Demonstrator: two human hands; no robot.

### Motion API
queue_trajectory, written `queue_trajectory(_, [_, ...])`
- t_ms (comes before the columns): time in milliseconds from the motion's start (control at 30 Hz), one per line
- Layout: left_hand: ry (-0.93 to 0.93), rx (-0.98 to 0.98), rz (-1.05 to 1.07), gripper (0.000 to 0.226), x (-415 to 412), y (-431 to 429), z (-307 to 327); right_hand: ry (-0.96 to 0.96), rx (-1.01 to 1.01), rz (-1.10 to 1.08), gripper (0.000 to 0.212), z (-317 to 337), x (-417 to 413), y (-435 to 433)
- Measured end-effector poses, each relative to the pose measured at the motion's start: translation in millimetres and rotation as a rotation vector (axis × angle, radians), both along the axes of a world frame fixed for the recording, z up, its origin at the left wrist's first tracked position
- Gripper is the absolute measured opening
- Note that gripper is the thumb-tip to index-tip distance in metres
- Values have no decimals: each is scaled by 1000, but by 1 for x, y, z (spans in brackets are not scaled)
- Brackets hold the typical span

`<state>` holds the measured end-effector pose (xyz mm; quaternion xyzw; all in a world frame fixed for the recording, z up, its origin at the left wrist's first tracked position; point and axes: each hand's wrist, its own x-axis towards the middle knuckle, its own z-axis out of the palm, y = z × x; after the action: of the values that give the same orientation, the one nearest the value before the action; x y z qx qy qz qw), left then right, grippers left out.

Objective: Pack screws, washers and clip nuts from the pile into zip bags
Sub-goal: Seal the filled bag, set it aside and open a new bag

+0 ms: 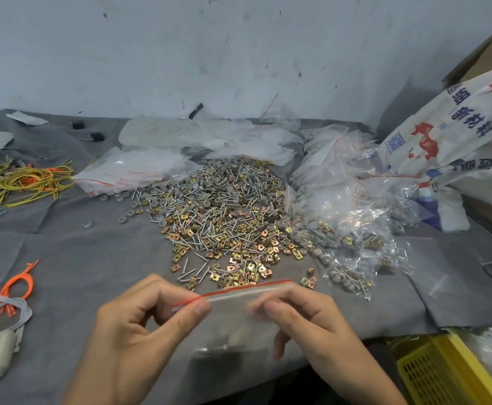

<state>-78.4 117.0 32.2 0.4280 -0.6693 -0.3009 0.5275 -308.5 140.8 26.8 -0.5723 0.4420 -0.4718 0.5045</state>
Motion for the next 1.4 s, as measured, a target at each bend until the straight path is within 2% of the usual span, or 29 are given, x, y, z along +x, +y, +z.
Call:
queue_trajectory(133, [18,45,61,32,5,-6,-2,52,-49,-28,34,2,0,-1])
queue_trajectory(300, [-37,-9,-22,9,9,-8,0,155,-113,-86,33,1,-4,-5])
queue_trajectory(500, [-77,-29,72,6,12,-13,-8,210,-173,-110,34,2,-7,-13])
queue_trajectory(633, [-93,-16,184,24,25,-18,-19,64,-187,-191,24,9,-17,-23])
queue_trajectory(767, [-143,34,208,9,33,-20,-43,-102,-137,-375,17,10,-44,-43])
queue_trajectory(900, [-148,115,201,8,33,-20,-72,-316,-21,-593,21,3,-78,-70])
queue_trajectory(1067, [-245,191,198,34,39,-24,-101,-410,119,-801,25,-19,-107,-86])
queue_trajectory(1133, [-266,215,200,43,41,-25,-107,-442,115,-865,15,-34,-114,-83])
queue_trajectory(1200, [-275,248,205,46,42,-25,-111,-400,134,-895,14,-44,-117,-79])
queue_trajectory(1300, [-307,262,212,37,45,-28,-115,-256,162,-991,30,-58,-117,-72])
queue_trajectory(1400, [-334,263,226,34,46,-35,-115,-42,83,-1072,31,-61,-90,-57])
